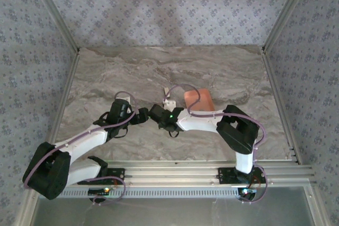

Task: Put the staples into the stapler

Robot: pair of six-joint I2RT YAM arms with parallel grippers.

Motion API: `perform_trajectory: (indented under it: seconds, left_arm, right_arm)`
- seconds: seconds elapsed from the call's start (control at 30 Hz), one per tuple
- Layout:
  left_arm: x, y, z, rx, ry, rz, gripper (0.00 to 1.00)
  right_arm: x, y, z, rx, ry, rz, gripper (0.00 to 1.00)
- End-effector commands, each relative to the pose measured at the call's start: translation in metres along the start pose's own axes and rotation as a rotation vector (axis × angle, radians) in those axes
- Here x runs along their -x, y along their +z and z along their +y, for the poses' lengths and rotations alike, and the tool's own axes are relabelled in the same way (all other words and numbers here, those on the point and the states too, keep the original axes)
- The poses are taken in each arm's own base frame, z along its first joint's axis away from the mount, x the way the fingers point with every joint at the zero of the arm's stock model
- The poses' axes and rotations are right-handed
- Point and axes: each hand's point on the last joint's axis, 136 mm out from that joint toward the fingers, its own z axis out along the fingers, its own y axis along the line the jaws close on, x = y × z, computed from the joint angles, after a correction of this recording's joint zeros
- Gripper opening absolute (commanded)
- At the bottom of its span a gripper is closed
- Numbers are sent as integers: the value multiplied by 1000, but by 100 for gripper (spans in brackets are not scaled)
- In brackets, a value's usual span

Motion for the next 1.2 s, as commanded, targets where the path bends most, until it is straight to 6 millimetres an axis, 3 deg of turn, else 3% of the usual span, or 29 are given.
perform_trajectory:
  seconds: [0.0,0.23,0.6,0.7,1.17]
  left_arm:
    - [9,-2,-6,-20,11,-21,98]
    - [8,-3,-6,-21,11,-21,98]
    - [11,-5,-10,-38,17,-28,98]
    - [11,-5,-12,-47,19,-26,98]
    - [9,-1,-14,-62,17,-11,98]
  right_arm:
    - [-1,0,0,-31,-26,17,16]
    - [5,-7,3,-21,-26,-5,25]
    - [28,-38,9,50,-22,-91,33]
    - [20,-35,0,79,-10,-66,33]
    - [6,-7,-6,171,101,33,31]
